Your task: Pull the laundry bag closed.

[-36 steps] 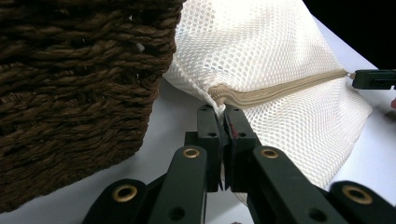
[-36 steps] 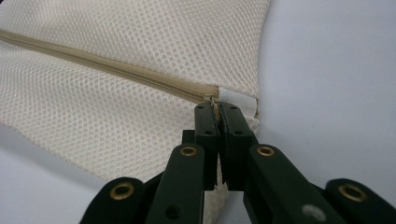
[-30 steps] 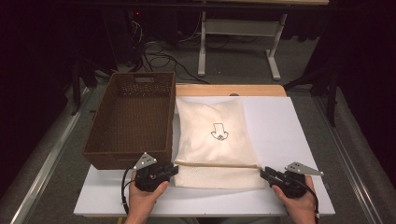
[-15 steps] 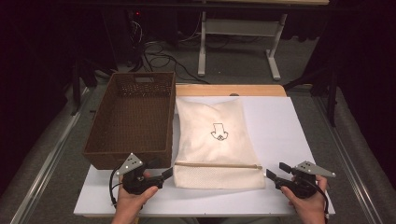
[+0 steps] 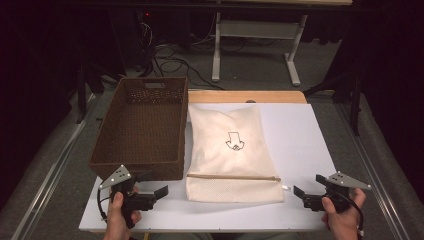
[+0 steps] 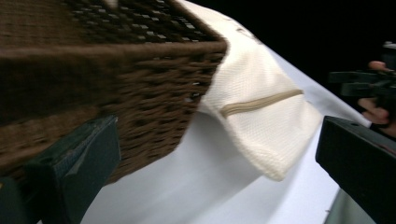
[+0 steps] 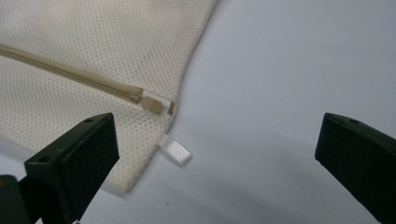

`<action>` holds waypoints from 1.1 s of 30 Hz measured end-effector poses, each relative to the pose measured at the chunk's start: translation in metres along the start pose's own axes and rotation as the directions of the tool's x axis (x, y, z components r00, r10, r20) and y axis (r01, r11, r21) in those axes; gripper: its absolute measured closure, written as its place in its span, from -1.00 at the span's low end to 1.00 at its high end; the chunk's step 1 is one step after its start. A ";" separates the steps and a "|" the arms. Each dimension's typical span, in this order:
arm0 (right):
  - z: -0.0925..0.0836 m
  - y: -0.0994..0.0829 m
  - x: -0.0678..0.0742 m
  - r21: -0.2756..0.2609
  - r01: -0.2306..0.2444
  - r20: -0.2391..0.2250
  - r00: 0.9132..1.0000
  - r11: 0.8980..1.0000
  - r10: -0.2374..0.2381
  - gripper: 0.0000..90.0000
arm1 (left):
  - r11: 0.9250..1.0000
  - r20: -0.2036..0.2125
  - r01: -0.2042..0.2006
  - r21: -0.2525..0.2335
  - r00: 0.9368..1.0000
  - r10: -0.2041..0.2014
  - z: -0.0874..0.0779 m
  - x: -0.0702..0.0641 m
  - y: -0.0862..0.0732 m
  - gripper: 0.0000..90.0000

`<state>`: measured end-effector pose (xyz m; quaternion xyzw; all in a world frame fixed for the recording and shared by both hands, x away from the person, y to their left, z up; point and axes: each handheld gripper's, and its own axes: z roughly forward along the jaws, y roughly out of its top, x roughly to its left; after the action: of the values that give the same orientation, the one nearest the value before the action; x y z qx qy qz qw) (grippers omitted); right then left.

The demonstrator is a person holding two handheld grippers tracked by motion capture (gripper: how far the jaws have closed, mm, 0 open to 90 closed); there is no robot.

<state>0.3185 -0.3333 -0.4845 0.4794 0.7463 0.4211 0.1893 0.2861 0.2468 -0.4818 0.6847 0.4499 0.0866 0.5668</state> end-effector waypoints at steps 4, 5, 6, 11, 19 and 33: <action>-0.005 -0.003 -0.009 0.005 -0.007 0.010 1.000 1.000 0.007 -1.00 | 1.000 0.014 0.007 -0.020 1.000 -0.006 -0.012 0.008 -0.003 -0.99; -0.006 -0.004 -0.011 0.002 -0.008 0.012 1.000 1.000 0.008 -1.00 | 1.000 -0.005 0.004 -0.021 1.000 -0.004 -0.019 0.012 -0.004 -0.99; -0.007 -0.005 -0.013 0.000 -0.018 0.010 1.000 1.000 0.018 -1.00 | 1.000 -0.013 -0.001 -0.018 1.000 0.001 -0.022 0.014 -0.005 -0.99; -0.013 -0.007 -0.024 -0.019 -0.021 0.009 1.000 1.000 0.022 -1.00 | 1.000 -0.044 0.003 -0.029 0.999 -0.005 -0.038 0.024 -0.010 -0.99; -0.026 -0.013 -0.041 -0.059 -0.064 0.028 0.997 0.996 0.066 -1.00 | 0.995 -0.051 0.026 -0.100 0.998 -0.032 -0.070 0.045 -0.011 -0.99; -0.052 -0.021 -0.062 -0.121 -0.126 0.040 0.991 0.985 0.131 -1.00 | 0.990 -0.117 -0.037 -0.134 0.993 0.021 -0.111 0.069 -0.011 -0.99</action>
<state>0.3004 -0.4149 -0.4791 0.5244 0.6828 0.4644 0.2077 0.2510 0.3730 -0.4800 0.6449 0.4651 0.1645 0.5837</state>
